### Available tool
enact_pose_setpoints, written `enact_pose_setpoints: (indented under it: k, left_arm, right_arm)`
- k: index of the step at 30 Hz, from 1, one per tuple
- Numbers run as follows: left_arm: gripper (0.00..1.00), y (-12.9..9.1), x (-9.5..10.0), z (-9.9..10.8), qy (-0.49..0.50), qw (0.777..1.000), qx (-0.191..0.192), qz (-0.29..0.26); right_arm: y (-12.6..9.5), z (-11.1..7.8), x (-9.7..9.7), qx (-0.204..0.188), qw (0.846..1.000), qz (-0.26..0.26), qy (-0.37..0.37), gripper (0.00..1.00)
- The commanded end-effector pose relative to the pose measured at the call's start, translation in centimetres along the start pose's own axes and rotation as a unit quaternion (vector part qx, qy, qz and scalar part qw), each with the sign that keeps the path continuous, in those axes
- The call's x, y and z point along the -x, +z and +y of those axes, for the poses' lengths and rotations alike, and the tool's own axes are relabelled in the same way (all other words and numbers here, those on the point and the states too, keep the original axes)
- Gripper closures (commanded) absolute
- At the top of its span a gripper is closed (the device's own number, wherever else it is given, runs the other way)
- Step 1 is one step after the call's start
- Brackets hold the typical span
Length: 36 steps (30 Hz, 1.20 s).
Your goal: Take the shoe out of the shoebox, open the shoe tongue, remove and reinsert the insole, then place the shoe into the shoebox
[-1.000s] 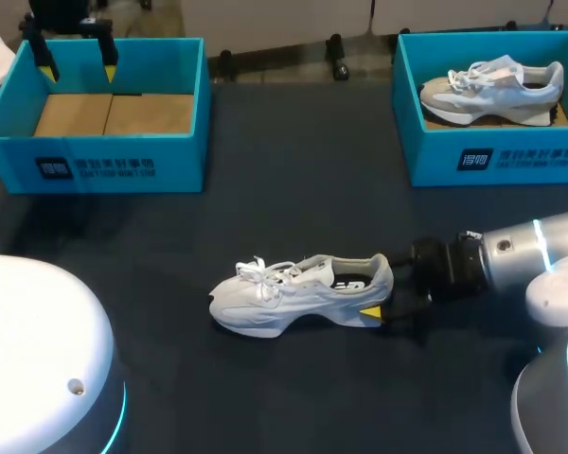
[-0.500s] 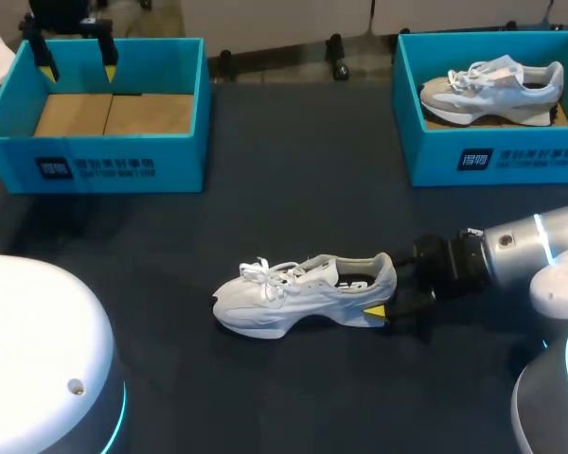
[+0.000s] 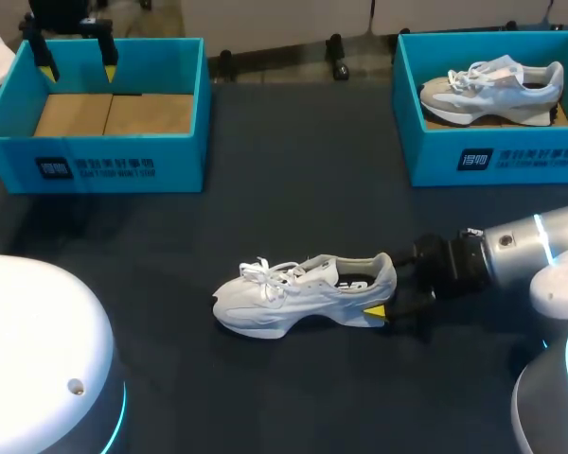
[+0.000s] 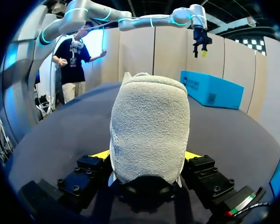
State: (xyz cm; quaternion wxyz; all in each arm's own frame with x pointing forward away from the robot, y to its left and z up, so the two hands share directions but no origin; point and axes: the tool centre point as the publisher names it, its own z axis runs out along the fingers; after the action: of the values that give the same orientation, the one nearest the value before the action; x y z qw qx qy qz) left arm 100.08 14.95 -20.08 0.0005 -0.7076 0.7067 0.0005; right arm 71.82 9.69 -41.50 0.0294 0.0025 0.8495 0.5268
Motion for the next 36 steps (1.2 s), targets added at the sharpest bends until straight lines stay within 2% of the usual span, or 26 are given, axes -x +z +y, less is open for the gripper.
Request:
enact_pose_setpoints:
  k: [1, 6, 13, 19, 30, 36]
  left_arm:
    - [0.00, -0.1, -0.6, 1.7, -0.012, 1.000, -0.011, -0.010]
    - [0.00, -1.0, -1.7, 4.3, -0.031, 0.999, -0.023, -0.005]
    - [0.00, -1.5, -3.6, 8.3, -0.041, 0.999, -0.011, -0.013]
    - [0.00, -1.1, -5.4, 11.4, -0.033, 0.999, -0.002, -0.020]
    - [0.00, -1.0, -7.9, 16.0, -0.037, 0.999, -0.015, -0.017]
    - [0.00, -0.3, -10.6, 18.7, -0.039, 0.999, -0.016, -0.019]
  right_arm:
    - [0.0, 0.0, 0.1, -0.003, 1.000, 0.001, 0.000, 1.00]
    - [0.0, 0.0, 0.1, -0.003, 1.000, 0.001, 0.000, 1.00]
    - [0.0, 0.0, 0.1, -0.003, 1.000, 0.001, 0.000, 1.00]
    - [0.0, 0.0, 0.1, -0.003, 1.000, 0.001, 0.000, 1.00]
    - [0.0, 0.0, 0.1, -0.003, 1.000, 0.001, 0.000, 1.00]
    - [0.0, 0.0, 0.1, -0.003, 1.000, 0.001, 0.000, 1.00]
